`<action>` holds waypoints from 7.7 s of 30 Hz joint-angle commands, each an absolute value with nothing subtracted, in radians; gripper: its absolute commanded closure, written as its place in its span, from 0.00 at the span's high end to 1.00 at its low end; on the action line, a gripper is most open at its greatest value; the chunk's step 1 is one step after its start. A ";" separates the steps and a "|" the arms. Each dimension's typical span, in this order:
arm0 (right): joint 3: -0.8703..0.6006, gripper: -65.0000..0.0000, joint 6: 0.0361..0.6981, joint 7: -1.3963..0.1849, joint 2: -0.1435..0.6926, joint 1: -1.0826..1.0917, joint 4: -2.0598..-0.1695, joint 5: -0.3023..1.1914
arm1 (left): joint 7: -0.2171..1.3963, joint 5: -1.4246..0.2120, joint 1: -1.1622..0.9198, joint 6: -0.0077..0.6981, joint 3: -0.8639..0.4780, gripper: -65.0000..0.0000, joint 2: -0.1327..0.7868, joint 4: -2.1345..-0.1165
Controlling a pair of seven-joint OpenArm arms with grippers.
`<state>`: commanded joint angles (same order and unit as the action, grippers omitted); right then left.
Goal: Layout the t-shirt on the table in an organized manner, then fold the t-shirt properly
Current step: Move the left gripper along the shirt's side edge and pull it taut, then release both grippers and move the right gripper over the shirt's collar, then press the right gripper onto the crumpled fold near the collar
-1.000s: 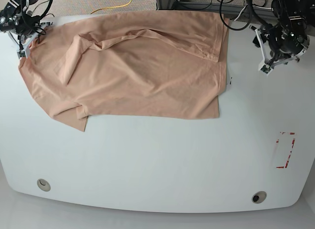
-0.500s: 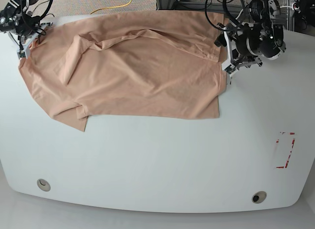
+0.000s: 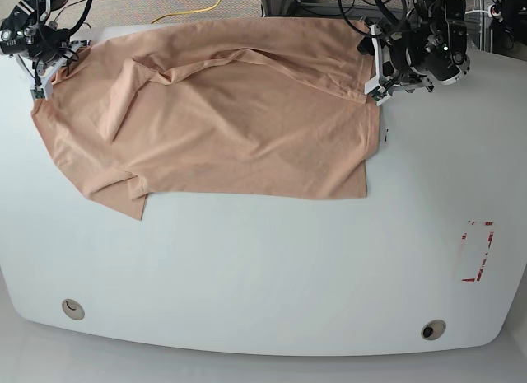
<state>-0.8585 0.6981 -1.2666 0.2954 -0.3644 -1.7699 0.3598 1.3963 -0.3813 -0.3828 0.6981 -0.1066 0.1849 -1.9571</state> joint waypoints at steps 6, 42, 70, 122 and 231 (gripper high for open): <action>-0.858 0.01 0.698 -1.267 0.295 -0.364 -1.771 0.360 | 1.396 -0.328 -0.384 0.698 -0.107 0.54 0.186 -1.954; -0.868 0.01 0.698 -1.271 0.295 -0.378 -1.774 0.366 | 1.356 -0.208 -0.338 0.698 -0.151 0.15 0.325 -1.782; -0.872 0.83 0.698 -1.274 0.295 -0.420 -1.900 0.360 | 1.396 -0.209 -0.298 0.698 -0.151 0.49 0.358 -1.951; -0.414 0.83 0.698 -1.342 0.171 -0.308 -1.886 0.794 | 1.396 -0.203 -0.064 0.698 -0.297 0.48 0.390 -1.960; 0.116 0.46 0.698 -0.762 0.503 -0.349 -1.982 0.035 | 1.368 -0.203 -0.090 0.698 -0.294 0.48 0.357 -1.956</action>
